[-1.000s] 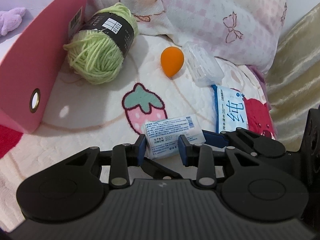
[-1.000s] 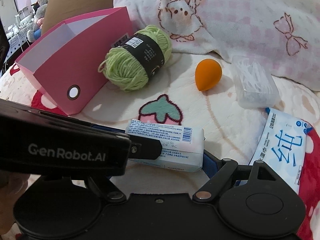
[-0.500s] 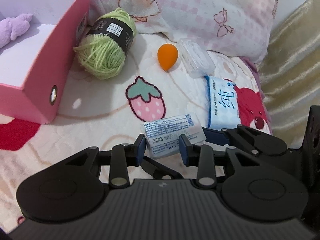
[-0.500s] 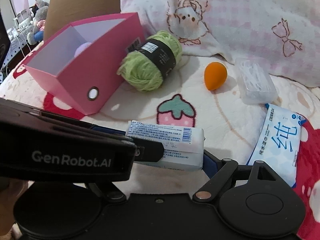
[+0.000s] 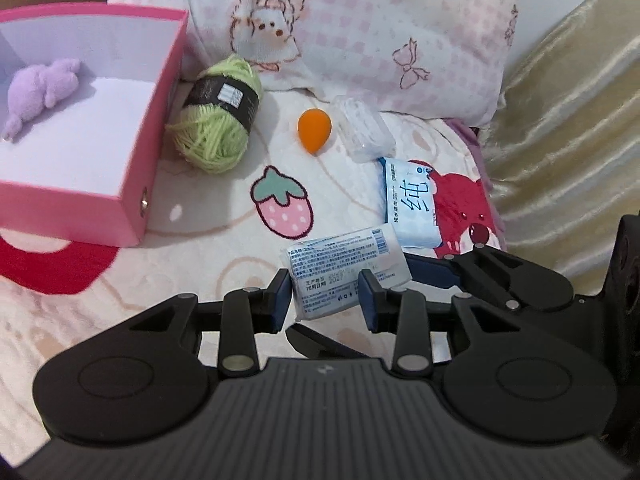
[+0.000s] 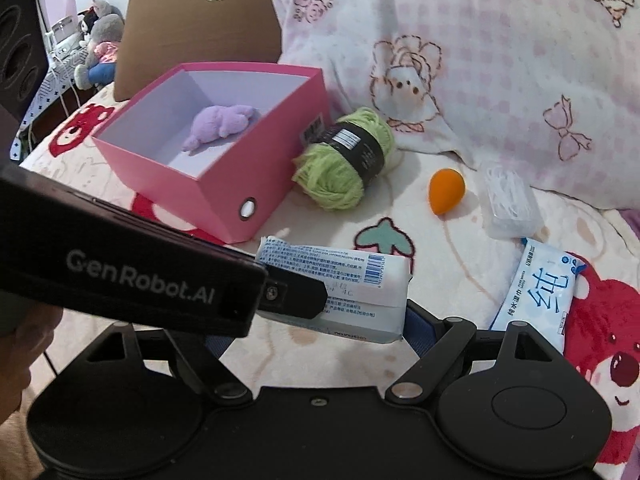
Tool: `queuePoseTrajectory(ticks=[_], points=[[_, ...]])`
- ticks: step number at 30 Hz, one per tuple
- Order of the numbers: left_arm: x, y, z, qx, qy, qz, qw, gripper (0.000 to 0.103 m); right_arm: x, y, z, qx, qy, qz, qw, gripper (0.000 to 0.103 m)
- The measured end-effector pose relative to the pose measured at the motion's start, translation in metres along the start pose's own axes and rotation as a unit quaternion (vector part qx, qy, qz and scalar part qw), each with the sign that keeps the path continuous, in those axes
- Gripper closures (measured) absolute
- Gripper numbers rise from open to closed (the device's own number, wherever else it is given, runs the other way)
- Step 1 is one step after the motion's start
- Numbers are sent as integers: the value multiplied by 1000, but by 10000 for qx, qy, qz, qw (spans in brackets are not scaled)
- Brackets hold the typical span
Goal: Organize objects
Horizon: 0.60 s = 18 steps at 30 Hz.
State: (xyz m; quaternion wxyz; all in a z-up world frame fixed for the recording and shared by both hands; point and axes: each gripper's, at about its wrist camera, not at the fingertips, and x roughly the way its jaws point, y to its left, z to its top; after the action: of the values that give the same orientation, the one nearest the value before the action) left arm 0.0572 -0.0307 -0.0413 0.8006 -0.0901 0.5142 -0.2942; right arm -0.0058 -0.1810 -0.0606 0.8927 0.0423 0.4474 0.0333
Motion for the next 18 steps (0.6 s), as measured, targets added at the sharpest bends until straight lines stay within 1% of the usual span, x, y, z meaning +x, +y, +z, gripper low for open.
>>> queuePoseTrajectory(ticks=[4, 5, 8, 13, 18], points=[[-19, -1, 1, 111, -13, -16, 9999, 70, -11, 8, 10, -77, 80, 114, 9999, 15], [-23, -1, 0, 155, -19, -4, 9999, 70, -14, 11, 12, -99, 34, 140, 9998, 15], [-34, 7, -1, 52, -53, 76, 9999, 69, -15, 18, 17, -80, 33, 326, 9994, 16], [-54, 21, -3, -94, -223, 176, 9996, 69, -16, 36, 26, -260, -73, 421, 9988, 18], [-77, 27, -1, -48, -329, 299, 9990, 69, -22, 51, 40, -374, -67, 560, 9977, 19]])
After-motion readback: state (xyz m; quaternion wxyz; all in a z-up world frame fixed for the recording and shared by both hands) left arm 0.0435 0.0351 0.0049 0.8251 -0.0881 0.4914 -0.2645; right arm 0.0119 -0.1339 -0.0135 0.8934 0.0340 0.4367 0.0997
